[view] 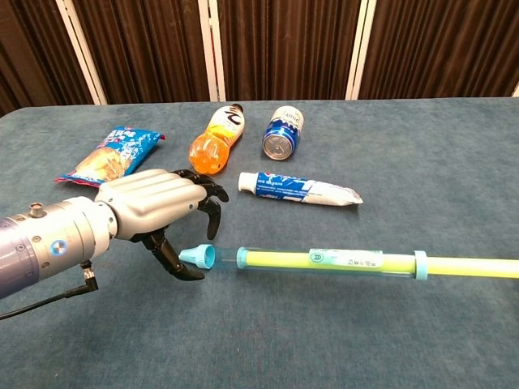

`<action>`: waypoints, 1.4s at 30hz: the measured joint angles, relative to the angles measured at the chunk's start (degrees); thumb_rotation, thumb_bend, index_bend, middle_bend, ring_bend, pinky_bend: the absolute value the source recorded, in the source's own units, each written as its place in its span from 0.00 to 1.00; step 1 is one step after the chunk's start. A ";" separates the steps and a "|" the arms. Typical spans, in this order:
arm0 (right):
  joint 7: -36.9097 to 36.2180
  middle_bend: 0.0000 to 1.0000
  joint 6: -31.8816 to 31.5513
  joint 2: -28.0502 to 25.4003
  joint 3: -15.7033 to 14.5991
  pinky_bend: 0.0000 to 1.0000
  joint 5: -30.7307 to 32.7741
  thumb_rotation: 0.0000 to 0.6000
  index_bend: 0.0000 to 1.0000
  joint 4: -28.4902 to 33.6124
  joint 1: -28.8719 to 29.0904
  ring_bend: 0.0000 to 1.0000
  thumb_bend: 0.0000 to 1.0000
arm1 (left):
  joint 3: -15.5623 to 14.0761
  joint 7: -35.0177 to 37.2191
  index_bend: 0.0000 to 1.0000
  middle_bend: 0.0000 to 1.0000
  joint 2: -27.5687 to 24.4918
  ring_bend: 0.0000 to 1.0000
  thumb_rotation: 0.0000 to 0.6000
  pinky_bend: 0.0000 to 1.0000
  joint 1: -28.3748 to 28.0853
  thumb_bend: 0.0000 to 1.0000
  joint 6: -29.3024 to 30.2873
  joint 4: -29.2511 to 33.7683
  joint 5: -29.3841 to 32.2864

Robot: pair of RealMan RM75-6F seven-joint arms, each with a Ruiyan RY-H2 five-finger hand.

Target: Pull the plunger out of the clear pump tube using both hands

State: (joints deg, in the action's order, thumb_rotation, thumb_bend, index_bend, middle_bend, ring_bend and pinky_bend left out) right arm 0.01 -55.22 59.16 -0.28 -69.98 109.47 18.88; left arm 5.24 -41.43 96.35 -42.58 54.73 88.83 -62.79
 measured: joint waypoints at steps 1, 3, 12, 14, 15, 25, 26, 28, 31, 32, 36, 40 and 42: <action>-0.02 0.10 0.05 -0.02 0.00 0.00 0.02 1.00 0.75 -0.02 0.03 0.00 0.67 | -0.06 -0.08 0.40 0.09 0.25 0.00 1.00 0.05 -0.13 0.17 0.00 -0.27 0.06; -0.07 0.10 0.09 -0.06 0.00 0.00 0.10 1.00 0.75 -0.01 0.07 0.00 0.67 | -0.14 -0.13 0.41 0.09 0.82 0.00 1.00 0.05 -0.40 0.18 -0.01 -0.81 0.37; -0.30 0.10 0.14 -0.17 -0.07 0.00 0.20 1.00 0.75 -0.10 0.14 0.00 0.67 | -0.59 0.07 0.47 0.10 2.58 0.00 1.00 0.05 -1.16 0.28 0.24 -2.26 0.66; -0.28 0.10 0.18 -0.22 -0.12 0.00 0.17 1.00 0.75 -0.09 0.17 0.00 0.67 | -0.70 0.32 0.48 0.11 2.82 0.00 1.00 0.05 -1.18 0.30 0.60 -2.33 0.20; -0.30 0.10 0.18 -0.24 -0.13 0.00 0.16 1.00 0.75 -0.08 0.18 0.00 0.67 | -0.76 0.48 0.49 0.11 2.92 0.00 1.00 0.05 -1.18 0.31 0.88 -2.36 -0.08; -0.12 0.11 0.04 -0.37 -0.07 0.00 0.71 1.00 0.76 -0.30 0.23 0.00 0.67 | -1.33 0.63 0.51 0.11 1.07 0.00 1.00 0.05 -0.89 0.31 2.36 0.34 -1.07; -0.12 0.11 -0.06 -0.37 -0.01 0.00 0.84 1.00 0.76 -0.36 0.21 0.00 0.67 | -1.38 0.69 0.51 0.11 0.70 0.00 1.00 0.05 -0.79 0.31 2.56 0.80 -1.18; -0.16 0.11 -0.21 -0.36 0.10 0.00 1.06 1.00 0.76 -0.43 0.19 0.00 0.67 | -1.50 0.99 0.51 0.11 -0.29 0.00 1.00 0.05 -0.51 0.32 3.06 1.99 -1.45; -0.13 0.11 -0.52 -0.29 0.29 0.00 1.25 1.00 0.76 -0.53 0.16 0.00 0.67 | -1.74 1.51 0.52 0.11 -1.83 0.00 1.00 0.05 -0.07 0.32 3.66 3.60 -1.90; -0.12 0.11 -0.61 -0.26 0.35 0.00 1.30 1.00 0.76 -0.53 0.15 0.00 0.67 | -1.82 1.67 0.52 0.11 -2.30 0.00 1.00 0.05 0.07 0.32 3.83 4.09 -2.03; 0.04 0.11 -0.81 -0.17 0.48 0.00 1.55 1.00 0.76 -0.71 0.15 0.00 0.67 | -2.46 2.68 0.52 0.11 -4.66 0.00 1.00 0.05 0.89 0.32 4.64 6.19 -2.88; 0.25 0.11 -0.96 -0.02 0.63 0.00 2.13 1.00 0.76 -1.09 0.15 0.00 0.67 | -3.43 4.07 0.52 0.11 -7.55 0.00 1.00 0.05 2.00 0.32 5.58 7.90 -4.30; 0.35 0.11 -1.00 0.05 0.73 0.00 2.55 1.00 0.76 -1.26 0.16 0.00 0.67 | -3.80 4.79 0.53 0.11 -8.79 0.00 1.00 0.05 2.54 0.32 5.94 8.50 -4.71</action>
State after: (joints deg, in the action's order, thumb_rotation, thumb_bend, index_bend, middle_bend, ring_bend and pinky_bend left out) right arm 0.36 -56.21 59.22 0.45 -67.44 108.22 19.04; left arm 1.44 -36.64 87.56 -40.04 60.68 97.34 -67.51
